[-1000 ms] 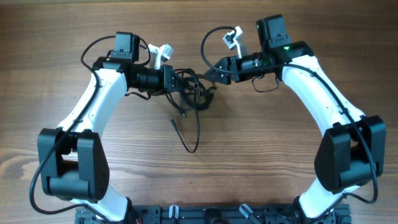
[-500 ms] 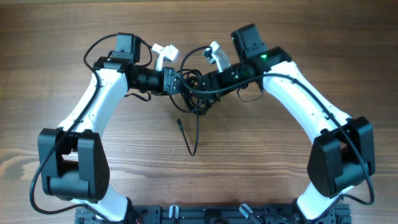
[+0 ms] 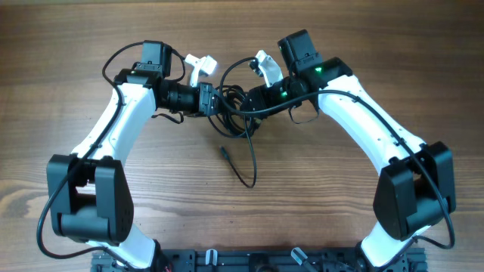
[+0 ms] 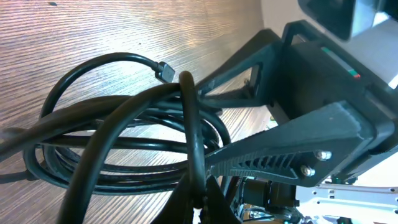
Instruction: Untangle cables
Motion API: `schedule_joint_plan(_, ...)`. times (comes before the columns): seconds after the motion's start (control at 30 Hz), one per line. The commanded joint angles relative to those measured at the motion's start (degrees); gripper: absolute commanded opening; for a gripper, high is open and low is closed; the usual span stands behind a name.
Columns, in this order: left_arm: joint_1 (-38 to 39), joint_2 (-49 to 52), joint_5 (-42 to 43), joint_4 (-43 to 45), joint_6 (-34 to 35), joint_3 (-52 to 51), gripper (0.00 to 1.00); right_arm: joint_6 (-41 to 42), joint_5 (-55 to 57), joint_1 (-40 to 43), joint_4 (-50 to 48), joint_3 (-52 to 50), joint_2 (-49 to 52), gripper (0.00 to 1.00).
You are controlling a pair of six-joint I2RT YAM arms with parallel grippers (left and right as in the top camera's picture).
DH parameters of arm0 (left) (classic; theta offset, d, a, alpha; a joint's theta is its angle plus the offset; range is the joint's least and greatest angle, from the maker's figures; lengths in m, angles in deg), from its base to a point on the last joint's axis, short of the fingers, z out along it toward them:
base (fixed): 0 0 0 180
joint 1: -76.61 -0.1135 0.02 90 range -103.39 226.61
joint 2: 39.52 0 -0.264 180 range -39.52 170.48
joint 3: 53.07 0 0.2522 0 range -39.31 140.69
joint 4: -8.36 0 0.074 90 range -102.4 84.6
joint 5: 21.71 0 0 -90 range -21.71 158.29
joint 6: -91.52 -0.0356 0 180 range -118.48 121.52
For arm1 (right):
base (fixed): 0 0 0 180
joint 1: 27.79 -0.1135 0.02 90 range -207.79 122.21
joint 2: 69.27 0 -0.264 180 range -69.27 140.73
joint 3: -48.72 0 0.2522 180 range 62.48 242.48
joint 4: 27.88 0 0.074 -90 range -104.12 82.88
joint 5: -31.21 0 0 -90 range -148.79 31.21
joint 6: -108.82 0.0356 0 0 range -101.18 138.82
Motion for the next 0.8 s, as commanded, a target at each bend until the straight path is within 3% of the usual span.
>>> schedule_joint_plan(0.0, 0.1, 0.0, 1.4, 0.0, -1.4, 0.1, 0.04, 0.0, -1.7, 0.5, -1.7, 1.1, 0.1, 0.58)
schedule_joint_plan(0.07, 0.1, 0.0, 1.4, -0.1, -1.4, 0.1, 0.04, 0.0, -3.9, 0.9, -2.1, 1.1, 0.1, 0.58)
schedule_joint_plan(0.23, 0.0, 0.0, 1.4, -0.2, -1.3, 0.1, 0.04, 0.0, -4.0, 1.4, -1.3, 1.1, 0.1, 0.47)
schedule_joint_plan(0.5, 0.0, 0.0, 2.1, -0.2, -1.3, 0.1, 0.04, -0.3, -3.2, 1.4, -0.2, -0.7, 0.2, 0.46)
schedule_joint_plan(0.6, 0.0, 0.0, 2.1, -0.2, -1.3, 0.1, 0.04, -1.3, -1.6, 1.6, -0.5, -1.1, 0.3, 0.29)
schedule_joint_plan(0.7, 0.0, 0.0, 2.6, -0.2, -1.3, 0.1, 0.04, -1.7, -1.6, 1.7, -1.1, -1.1, 0.3, 0.04)
schedule_joint_plan(0.77, 0.0, 0.0, 4.6, -0.2, -1.3, 0.1, 0.04, -3.3, -1.6, 1.8, -1.9, -1.1, 0.3, 0.04)
